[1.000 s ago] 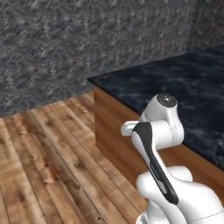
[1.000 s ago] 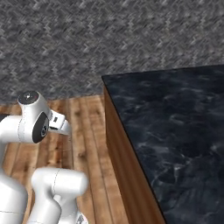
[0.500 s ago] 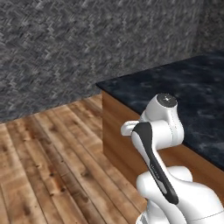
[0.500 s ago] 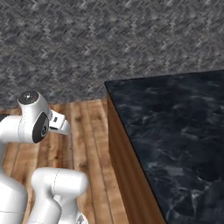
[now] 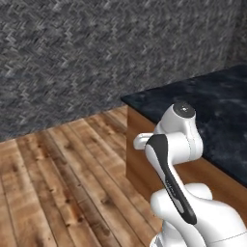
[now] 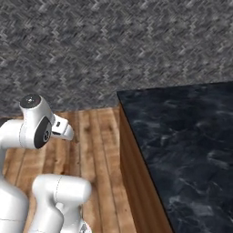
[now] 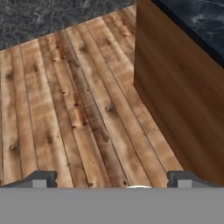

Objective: Four empty soda cans are scattered around the kitchen. Gather all the cans and cluster them next to the stove for recycling.

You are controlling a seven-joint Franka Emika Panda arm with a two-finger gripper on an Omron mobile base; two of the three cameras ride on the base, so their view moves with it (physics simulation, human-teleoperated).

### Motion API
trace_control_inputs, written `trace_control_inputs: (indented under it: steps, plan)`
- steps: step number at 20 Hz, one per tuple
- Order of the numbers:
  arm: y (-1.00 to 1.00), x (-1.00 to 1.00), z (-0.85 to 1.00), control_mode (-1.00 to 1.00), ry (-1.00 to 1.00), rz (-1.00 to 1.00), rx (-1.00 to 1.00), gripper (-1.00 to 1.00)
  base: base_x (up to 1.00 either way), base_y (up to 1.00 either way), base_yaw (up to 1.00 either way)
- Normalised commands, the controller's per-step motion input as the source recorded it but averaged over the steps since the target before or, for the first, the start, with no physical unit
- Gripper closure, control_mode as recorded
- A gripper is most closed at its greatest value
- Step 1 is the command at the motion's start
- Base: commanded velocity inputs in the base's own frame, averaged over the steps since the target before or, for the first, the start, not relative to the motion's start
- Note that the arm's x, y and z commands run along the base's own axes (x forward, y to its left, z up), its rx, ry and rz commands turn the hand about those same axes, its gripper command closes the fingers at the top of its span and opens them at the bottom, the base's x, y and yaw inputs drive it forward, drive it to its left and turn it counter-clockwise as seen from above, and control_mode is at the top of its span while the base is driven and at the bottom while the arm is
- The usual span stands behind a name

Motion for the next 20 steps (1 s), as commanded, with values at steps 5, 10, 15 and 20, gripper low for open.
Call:
trace_control_inputs:
  steps: [5,10,15,20]
  plan:
    - [0.00,0.00,0.00,1.00,0.00,0.00,0.00,-1.00,0.45,0.33,0.13]
    - [0.00,0.00,0.00,1.00,0.00,0.00,0.00,-1.00,0.47,0.34,0.09]
    - [0.00,0.00,0.00,1.00,0.00,0.00,0.00,-1.00,0.47,0.35,0.07]
    - [0.00,0.00,0.00,1.00,0.00,0.00,0.00,-1.00,0.47,0.34,0.07]
